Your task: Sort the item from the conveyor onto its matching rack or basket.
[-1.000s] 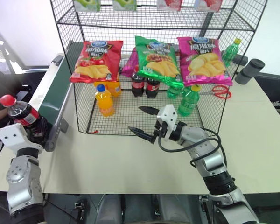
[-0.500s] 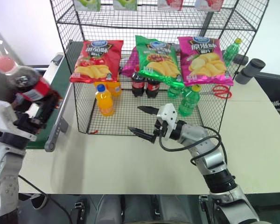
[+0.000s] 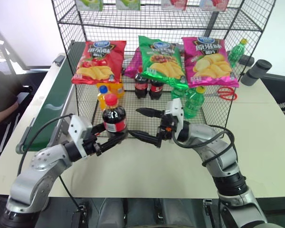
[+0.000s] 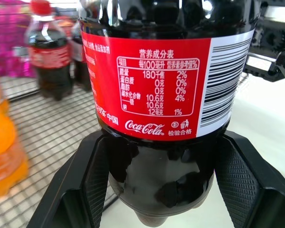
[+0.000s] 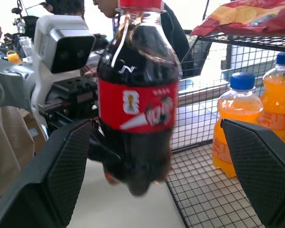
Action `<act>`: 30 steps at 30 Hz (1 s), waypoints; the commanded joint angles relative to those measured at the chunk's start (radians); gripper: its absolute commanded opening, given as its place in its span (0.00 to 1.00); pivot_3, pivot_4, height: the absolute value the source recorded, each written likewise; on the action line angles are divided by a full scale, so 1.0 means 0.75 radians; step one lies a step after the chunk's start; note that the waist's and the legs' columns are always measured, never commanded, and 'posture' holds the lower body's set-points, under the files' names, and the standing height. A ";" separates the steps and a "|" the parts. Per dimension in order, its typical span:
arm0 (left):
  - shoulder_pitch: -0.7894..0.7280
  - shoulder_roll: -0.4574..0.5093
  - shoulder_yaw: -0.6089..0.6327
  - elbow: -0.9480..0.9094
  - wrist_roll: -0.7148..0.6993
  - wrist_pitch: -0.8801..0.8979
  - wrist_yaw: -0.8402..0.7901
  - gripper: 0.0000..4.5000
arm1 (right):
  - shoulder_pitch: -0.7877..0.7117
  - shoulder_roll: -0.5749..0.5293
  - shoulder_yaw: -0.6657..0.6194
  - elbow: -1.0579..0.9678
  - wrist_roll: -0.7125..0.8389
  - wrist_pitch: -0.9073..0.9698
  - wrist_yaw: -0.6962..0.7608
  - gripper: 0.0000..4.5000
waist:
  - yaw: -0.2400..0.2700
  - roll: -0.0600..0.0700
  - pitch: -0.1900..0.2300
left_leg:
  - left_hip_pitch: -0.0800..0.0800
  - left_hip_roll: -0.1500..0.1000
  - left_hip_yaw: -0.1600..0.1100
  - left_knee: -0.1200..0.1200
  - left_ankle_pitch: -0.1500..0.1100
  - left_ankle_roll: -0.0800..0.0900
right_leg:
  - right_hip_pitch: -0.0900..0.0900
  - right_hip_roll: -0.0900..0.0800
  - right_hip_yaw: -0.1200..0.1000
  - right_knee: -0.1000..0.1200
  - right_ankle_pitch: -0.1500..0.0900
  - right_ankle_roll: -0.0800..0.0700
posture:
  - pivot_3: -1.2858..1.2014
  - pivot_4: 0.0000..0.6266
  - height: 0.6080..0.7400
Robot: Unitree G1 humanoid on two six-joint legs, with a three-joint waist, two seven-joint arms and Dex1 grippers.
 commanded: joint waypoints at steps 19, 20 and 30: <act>-0.173 -0.040 -0.132 0.046 0.140 -0.074 -0.219 0.59 | -0.073 0.003 0.051 -0.046 0.052 0.067 0.065 1.00 | 0.001 0.000 0.000 | -0.001 0.001 0.000 0.001 0.000 0.000 | 0.001 0.005 0.000 -0.001 0.002 0.004 | 0.52 0.24 0.95; -0.178 -0.043 -0.134 0.046 0.143 -0.074 -0.221 0.59 | -0.073 0.004 0.050 -0.044 0.057 0.077 0.064 1.00 | 0.001 0.000 0.000 | -0.001 0.002 0.000 0.001 0.000 0.000 | 0.001 0.006 0.000 -0.001 0.002 0.004 | 0.52 0.24 0.95; -0.192 -0.061 -0.126 0.051 0.128 -0.029 -0.238 0.70 | -0.063 0.013 0.042 -0.051 0.059 0.089 0.053 0.65 | 0.001 0.000 0.000 | -0.001 0.002 -0.001 0.002 0.000 0.000 | 0.001 0.008 0.001 -0.001 0.002 0.005 | 0.52 0.24 0.95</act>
